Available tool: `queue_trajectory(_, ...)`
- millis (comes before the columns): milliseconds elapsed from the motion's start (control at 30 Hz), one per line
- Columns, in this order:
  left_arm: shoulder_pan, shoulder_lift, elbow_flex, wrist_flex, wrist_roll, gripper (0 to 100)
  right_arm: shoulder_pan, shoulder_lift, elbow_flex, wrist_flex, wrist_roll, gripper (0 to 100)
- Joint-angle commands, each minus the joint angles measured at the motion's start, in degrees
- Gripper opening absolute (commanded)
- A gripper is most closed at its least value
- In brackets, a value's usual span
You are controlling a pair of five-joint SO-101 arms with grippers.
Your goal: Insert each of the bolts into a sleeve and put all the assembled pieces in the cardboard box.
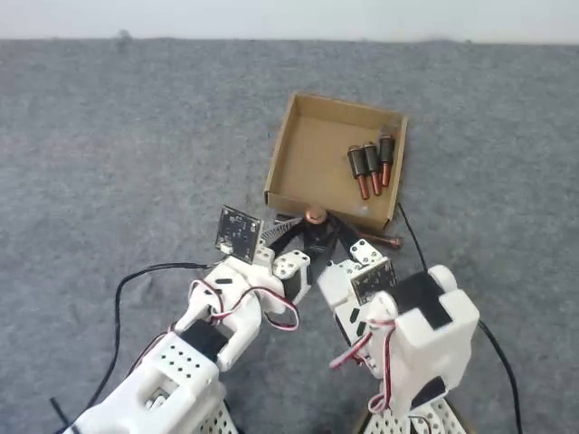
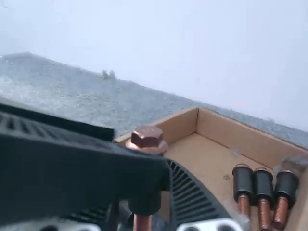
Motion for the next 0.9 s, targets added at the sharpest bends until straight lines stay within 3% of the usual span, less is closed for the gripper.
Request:
queue_trajectory(0,-3.87,-0.97,-0.48,-0.88,-0.18,19,2.15,-1.01,-1.23,-1.89,0.26,0.7)
queue_trajectory(533,0.62,-1.23,-0.57,-1.05,-0.18,19,2.33,-0.48,-2.81,-1.54,0.44,0.7)
queue_trajectory(667,0.18,-8.0,0.31,-0.44,-0.09,19,2.33,-0.48,-2.81,-1.45,0.44,0.7)
queue_trajectory(767,0.18,-16.79,2.33,3.78,-0.09,19,2.33,-0.48,-2.81,-1.45,0.44,0.7)
queue_trajectory(867,-0.09,-26.64,2.95,13.19,-0.09,19,2.33,-0.48,-2.81,-1.45,0.44,0.7)
